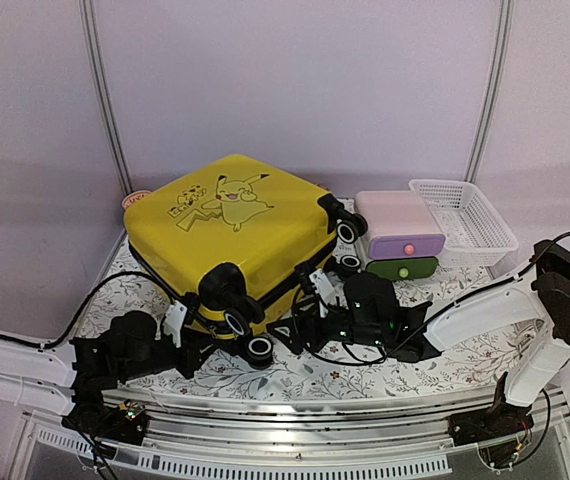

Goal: Open, take out, and arrange the luggage
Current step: Pick up the zipper from the luggage.

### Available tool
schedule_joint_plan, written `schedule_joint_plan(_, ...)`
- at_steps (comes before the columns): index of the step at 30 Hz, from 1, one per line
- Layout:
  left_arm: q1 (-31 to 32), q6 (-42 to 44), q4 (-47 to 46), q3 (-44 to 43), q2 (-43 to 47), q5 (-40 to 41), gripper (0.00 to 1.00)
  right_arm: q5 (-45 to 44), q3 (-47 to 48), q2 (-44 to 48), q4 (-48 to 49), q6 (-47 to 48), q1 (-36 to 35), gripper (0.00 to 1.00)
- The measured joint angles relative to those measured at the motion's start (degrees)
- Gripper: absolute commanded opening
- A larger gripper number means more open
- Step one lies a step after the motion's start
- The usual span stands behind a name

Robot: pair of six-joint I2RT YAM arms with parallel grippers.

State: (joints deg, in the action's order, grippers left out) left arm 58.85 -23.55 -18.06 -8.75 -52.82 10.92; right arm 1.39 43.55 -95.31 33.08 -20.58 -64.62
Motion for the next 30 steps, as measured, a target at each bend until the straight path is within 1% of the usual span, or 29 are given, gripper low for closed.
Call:
schedule_joint_plan(4,0.0,-0.1,1.0,-0.4,0.6,0.0,0.14,0.0,0.0,0.0,0.0,0.0,0.0,0.89)
schedule_joint_plan(7,0.0,-0.3,1.4,-0.4,1.4,-0.3,0.21,-0.2,0.0,0.0,0.0,0.0,0.0,0.89)
schedule_joint_plan(9,0.1,-0.7,1.8,-0.4,1.9,-0.5,0.23,-0.3,0.0,0.0,0.0,0.0,0.0,0.89)
schedule_joint_plan(11,0.2,-1.2,2.2,-0.4,2.4,-0.3,0.30,-0.3,0.0,0.0,0.0,0.0,0.0,0.89)
schedule_joint_plan(13,0.2,-1.8,2.4,-0.4,2.8,-0.4,0.33,-0.4,0.0,0.0,0.0,0.0,0.0,0.89)
schedule_joint_plan(19,0.3,-5.2,2.4,-0.2,3.1,1.5,0.30,-0.7,-0.1,0.0,0.0,0.0,0.0,0.89)
schedule_joint_plan(24,0.4,-7.8,1.2,-0.2,0.2,4.0,0.29,-0.7,-0.2,0.0,0.0,0.0,0.0,0.89)
schedule_joint_plan(27,0.7,-9.2,0.5,-0.3,-1.8,5.6,0.33,-0.8,-0.5,0.0,0.1,-0.1,0.0,0.89)
schedule_joint_plan(30,2.3,-10.3,-0.7,-0.7,-3.3,7.9,0.36,-0.8,-1.0,0.0,0.1,-0.3,0.0,0.89)
